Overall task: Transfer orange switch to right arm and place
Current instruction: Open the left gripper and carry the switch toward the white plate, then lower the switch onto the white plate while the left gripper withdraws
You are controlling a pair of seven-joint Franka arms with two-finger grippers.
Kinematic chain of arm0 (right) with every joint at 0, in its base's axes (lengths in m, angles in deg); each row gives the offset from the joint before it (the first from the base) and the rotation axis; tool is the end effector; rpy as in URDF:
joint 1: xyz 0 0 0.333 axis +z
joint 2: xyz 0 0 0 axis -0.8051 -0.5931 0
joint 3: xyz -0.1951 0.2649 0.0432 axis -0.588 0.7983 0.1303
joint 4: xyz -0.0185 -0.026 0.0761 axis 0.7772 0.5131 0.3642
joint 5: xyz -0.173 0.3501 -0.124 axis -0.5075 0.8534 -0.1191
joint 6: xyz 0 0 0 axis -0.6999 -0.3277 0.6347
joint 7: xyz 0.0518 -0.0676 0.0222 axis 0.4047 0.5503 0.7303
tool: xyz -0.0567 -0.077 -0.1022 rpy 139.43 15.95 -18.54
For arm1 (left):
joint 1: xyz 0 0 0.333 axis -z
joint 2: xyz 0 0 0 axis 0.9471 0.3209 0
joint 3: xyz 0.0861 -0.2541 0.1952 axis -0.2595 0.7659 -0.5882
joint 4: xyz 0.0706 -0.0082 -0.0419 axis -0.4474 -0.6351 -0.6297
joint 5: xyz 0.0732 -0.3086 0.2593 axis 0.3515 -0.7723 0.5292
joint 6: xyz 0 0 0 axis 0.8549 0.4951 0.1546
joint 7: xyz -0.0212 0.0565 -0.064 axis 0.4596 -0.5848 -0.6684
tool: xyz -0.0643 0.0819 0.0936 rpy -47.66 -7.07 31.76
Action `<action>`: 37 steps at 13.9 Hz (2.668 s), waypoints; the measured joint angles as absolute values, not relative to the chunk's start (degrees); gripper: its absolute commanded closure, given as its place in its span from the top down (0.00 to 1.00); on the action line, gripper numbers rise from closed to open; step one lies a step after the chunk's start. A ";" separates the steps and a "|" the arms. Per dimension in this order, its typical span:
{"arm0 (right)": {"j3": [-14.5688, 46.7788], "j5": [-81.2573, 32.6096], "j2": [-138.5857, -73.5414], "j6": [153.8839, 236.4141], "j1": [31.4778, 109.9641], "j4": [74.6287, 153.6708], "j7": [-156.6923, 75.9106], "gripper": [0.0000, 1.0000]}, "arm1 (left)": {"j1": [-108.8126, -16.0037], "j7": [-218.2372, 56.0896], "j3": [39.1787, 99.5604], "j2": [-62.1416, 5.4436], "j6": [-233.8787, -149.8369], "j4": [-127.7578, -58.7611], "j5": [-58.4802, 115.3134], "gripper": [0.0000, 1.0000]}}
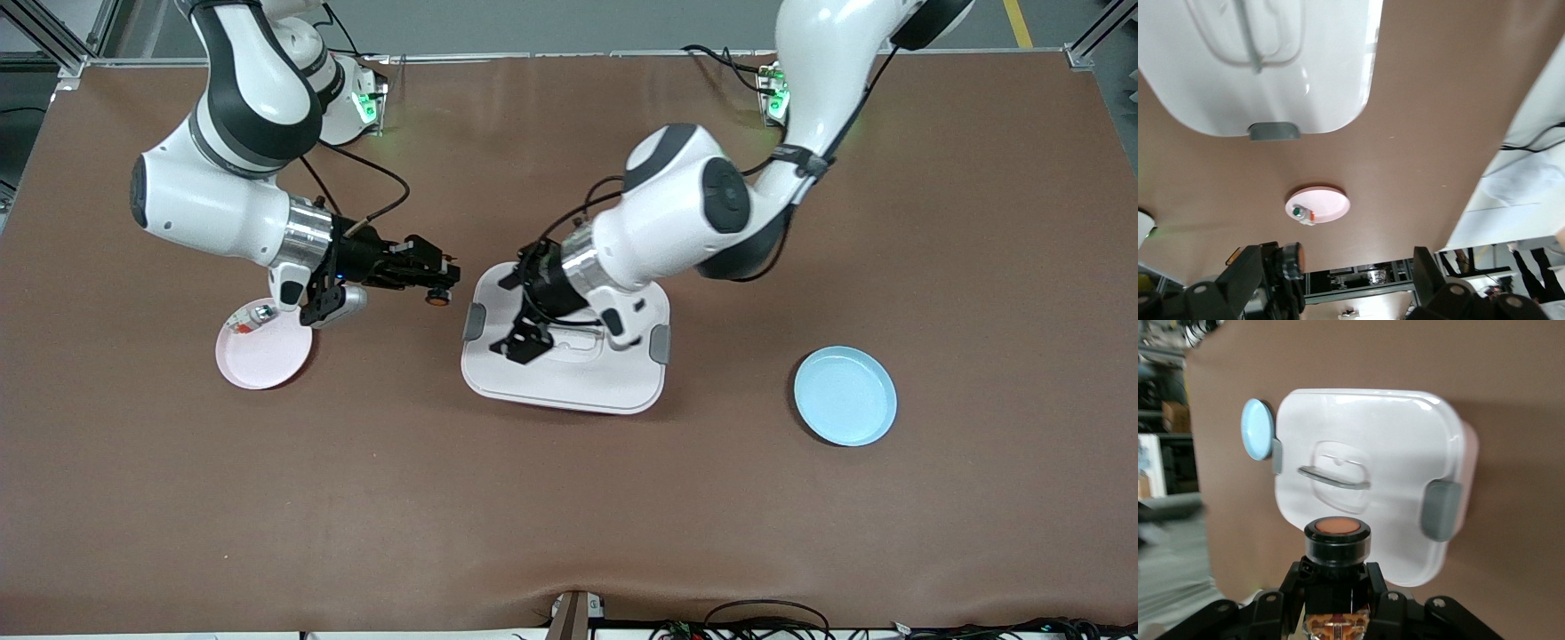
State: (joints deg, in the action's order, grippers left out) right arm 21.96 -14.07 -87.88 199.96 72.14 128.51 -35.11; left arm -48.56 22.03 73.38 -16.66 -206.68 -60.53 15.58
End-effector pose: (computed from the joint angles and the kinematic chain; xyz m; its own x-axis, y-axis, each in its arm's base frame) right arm 0.5578 0.2508 0.4211 0.9962 0.0867 0.0048 0.0687 -0.7526 -0.6549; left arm 0.6283 -0.5190 0.4791 0.1563 0.7334 -0.6616 0.9840 -0.0577 0.1685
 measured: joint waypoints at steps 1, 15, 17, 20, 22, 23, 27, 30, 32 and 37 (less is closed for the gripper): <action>21.95 -16.56 -87.88 198.24 71.02 127.95 -32.00 0.00 | -50.17 19.93 73.31 -17.94 -205.57 -60.45 16.53 1.00; 21.59 -51.05 -87.90 189.07 57.50 125.94 14.33 0.00 | -71.53 -22.32 72.88 -23.58 -177.50 -60.97 45.16 1.00; 21.59 -53.43 -87.90 189.20 57.01 126.17 17.51 0.00 | -74.47 -30.72 72.82 -23.81 -173.33 -60.97 48.18 1.00; 21.60 -57.20 -87.90 192.10 56.54 127.60 21.93 0.00 | -79.03 -44.96 72.72 -24.80 -169.33 -60.98 50.43 1.00; 21.61 -58.19 -87.91 196.07 55.66 129.85 25.38 0.00 | -82.34 -53.93 72.70 -26.05 -168.46 -61.00 50.53 1.00; 21.60 -58.28 -87.92 198.42 54.92 131.19 27.71 0.00 | -83.68 -57.04 72.71 -26.92 -168.01 -61.01 50.53 1.00; 21.57 -60.18 -88.08 210.49 51.49 137.77 35.59 0.00 | -86.05 -65.20 72.73 -30.40 -165.80 -61.06 50.53 1.00; 21.57 -63.49 -89.63 216.24 49.77 141.10 38.15 0.00 | -86.22 -70.14 72.75 -32.92 -164.23 -61.23 50.53 1.00; 21.57 -64.00 -91.75 219.86 48.72 142.05 39.58 0.00 | -85.98 -71.31 72.63 -34.35 -164.01 -61.65 50.52 1.00; 21.58 -66.37 -97.31 231.35 47.52 146.36 40.88 0.00 | -77.11 -76.20 60.79 -39.70 -163.87 -65.30 44.67 1.00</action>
State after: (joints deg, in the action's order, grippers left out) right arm 21.58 -66.37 -97.31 231.35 47.52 146.36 40.88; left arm -77.11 -76.20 60.79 -39.70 -163.87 -65.30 44.67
